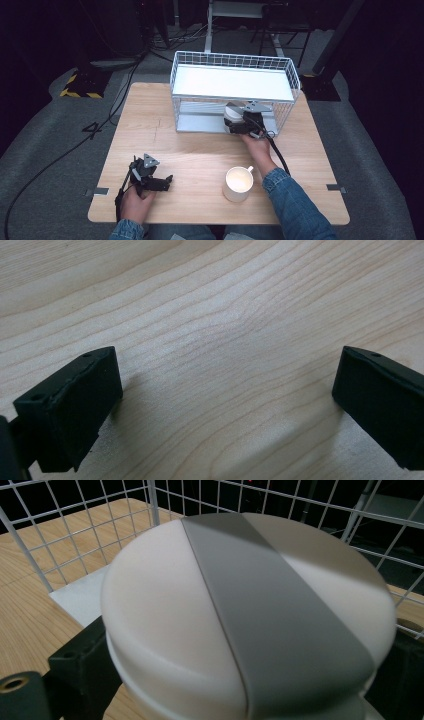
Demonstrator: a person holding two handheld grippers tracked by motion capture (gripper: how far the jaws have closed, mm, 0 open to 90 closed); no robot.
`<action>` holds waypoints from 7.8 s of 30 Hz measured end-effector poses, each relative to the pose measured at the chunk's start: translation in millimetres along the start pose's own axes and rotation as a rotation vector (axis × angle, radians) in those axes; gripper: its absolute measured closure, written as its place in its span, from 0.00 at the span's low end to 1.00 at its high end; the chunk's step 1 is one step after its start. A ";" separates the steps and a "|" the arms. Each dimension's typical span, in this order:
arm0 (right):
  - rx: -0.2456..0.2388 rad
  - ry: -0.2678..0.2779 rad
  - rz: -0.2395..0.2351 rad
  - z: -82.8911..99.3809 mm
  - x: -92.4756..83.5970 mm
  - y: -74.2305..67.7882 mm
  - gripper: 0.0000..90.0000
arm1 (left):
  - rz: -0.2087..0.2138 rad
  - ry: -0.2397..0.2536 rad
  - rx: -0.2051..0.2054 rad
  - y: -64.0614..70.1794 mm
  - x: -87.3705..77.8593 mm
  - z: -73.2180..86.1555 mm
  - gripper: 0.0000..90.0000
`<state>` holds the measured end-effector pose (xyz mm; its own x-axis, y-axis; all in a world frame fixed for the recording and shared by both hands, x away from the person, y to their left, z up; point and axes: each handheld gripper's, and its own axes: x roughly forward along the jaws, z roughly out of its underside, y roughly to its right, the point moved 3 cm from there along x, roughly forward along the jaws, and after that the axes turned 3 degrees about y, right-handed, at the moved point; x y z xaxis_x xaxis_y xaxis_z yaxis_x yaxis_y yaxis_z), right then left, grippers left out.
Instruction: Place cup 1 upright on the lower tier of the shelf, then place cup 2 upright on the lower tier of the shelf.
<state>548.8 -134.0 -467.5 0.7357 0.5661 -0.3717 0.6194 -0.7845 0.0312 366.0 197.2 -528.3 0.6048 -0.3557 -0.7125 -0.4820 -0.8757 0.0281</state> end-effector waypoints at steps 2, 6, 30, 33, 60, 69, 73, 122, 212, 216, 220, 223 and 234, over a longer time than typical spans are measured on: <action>-0.017 -0.006 0.006 0.6 0.9 0.1 0.07 | 0.000 0.000 0.000 0.0 0.0 0.0 0.00; -0.035 -0.030 0.007 3.8 3.9 0.2 0.08 | 0.000 0.000 0.000 0.0 0.0 0.0 0.00; 0.016 0.013 -0.014 4.3 -39.6 7.6 0.00 | 0.000 0.000 0.000 0.0 0.0 0.0 0.00; 0.032 0.011 -0.036 3.5 -57.1 11.3 0.00 | 0.000 0.000 0.000 -0.1 0.0 -0.1 0.00; 0.019 -0.040 -0.093 23.6 -186.9 17.5 0.00 | 0.009 0.001 0.007 -1.1 1.4 -1.4 0.00; 0.084 -0.027 -0.064 57.0 -219.3 33.9 0.01 | 0.011 0.005 0.007 -1.2 2.8 -2.6 0.00; 0.084 -0.066 -0.033 71.6 -225.8 41.8 0.02 | 0.012 0.005 0.006 -1.1 2.9 -2.6 0.00; 0.070 -0.350 0.063 152.3 -215.1 60.8 0.00 | -0.020 0.001 -0.016 3.0 2.3 -2.8 0.01; 0.071 -0.350 0.066 152.2 -214.6 61.0 0.00 | 0.374 0.250 0.259 213.0 43.6 -69.6 0.09; 0.070 -0.350 0.066 152.2 -214.6 61.0 0.00 | 0.365 0.250 0.259 212.9 43.3 -69.7 0.10; 0.071 -0.351 0.066 152.1 -214.6 61.0 0.00 | 0.361 0.253 0.260 213.0 43.0 -69.5 0.10; 0.071 -0.350 0.066 152.2 -214.6 60.9 0.00 | 0.360 0.255 0.260 213.0 42.8 -69.2 0.10; 0.071 -0.351 0.066 152.2 -214.6 60.9 0.00 | 0.346 0.253 0.274 211.4 41.3 -69.4 0.10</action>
<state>386.9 -341.8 -527.0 0.6274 0.4019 -0.6670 0.5441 -0.8390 0.0063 333.1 -25.2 -503.2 0.4986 -0.7074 -0.5009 -0.8092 -0.5871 0.0237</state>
